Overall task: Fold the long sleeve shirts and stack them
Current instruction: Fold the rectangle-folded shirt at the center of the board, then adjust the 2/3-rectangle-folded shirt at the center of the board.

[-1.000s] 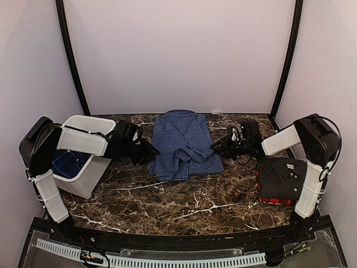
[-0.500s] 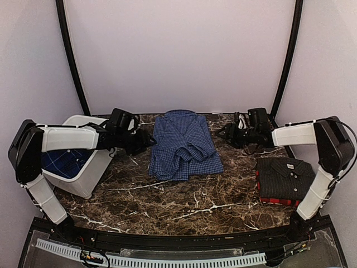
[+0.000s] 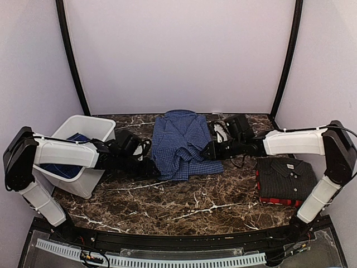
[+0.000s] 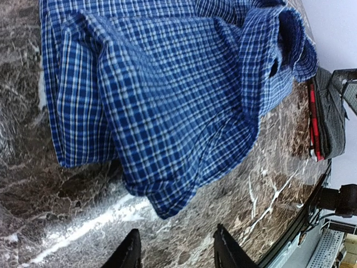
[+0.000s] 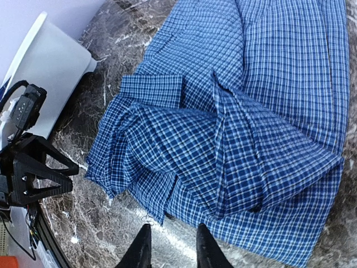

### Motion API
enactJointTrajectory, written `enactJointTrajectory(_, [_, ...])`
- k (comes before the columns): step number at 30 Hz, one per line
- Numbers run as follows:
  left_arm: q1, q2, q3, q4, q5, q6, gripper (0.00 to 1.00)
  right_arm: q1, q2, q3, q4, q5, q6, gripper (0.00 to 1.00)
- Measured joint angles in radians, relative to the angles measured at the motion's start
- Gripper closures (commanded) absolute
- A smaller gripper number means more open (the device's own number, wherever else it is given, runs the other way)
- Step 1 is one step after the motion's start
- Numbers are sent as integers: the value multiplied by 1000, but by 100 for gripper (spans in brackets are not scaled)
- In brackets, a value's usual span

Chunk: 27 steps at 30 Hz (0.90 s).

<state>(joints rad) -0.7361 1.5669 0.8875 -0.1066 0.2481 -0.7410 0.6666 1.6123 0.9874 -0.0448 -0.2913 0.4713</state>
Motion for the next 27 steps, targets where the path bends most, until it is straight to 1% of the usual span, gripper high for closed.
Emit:
enactJointTrajectory(2, [-9, 2, -23, 3, 10, -2, 51, 26, 12, 4, -12, 19, -13, 77])
enactJointTrajectory(5, [-25, 8, -33, 10, 25, -5, 48, 57, 46, 18, -23, 40, -26, 77])
enactJointTrajectory(9, [-36, 28, -33, 44, 40, -10, 49, 82, 86, 29, -40, 64, -34, 78])
enactJointTrajectory(14, [-37, 101, -15, 68, 45, -11, 51, 93, 111, 53, -63, 89, -43, 79])
enactJointTrajectory(18, [-36, 156, 32, 65, 27, -10, 56, 93, 127, 79, -89, 133, -48, 79])
enactJointTrajectory(20, [-35, 186, 83, 64, 16, -7, 62, 93, 140, 98, -102, 158, -52, 79])
enactJointTrajectory(23, [-30, 206, 144, 66, 2, -4, 74, 93, 157, 122, -128, 197, -60, 79])
enactJointTrajectory(27, [-12, 217, 204, 68, -4, -8, 82, 92, 173, 158, -159, 249, -72, 79])
